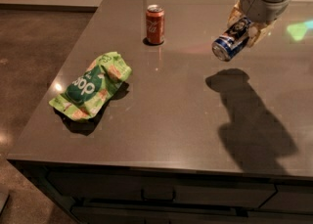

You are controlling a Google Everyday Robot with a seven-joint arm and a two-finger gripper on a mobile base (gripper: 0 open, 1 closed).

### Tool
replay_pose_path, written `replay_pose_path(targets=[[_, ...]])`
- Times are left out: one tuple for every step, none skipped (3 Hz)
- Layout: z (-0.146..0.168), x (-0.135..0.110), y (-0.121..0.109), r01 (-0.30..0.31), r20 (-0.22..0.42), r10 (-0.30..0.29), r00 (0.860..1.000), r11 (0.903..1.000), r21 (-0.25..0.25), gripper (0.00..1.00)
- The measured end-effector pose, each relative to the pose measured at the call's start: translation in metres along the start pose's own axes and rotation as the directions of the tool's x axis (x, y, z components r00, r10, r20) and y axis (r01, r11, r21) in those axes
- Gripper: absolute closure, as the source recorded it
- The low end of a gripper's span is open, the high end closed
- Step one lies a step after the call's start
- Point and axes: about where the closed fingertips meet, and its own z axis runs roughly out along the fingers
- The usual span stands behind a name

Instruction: Place pepsi can upright

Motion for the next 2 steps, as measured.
replay_pose_path(targets=[[-0.0102, -0.0016, -0.0089, 0.08, -0.081, -0.073, 0.994, 0.993, 0.087, 1.0], [-0.0104, -0.0015, -0.0085, 0.079, -0.08, -0.072, 0.994, 0.9932, 0.086, 1.0]])
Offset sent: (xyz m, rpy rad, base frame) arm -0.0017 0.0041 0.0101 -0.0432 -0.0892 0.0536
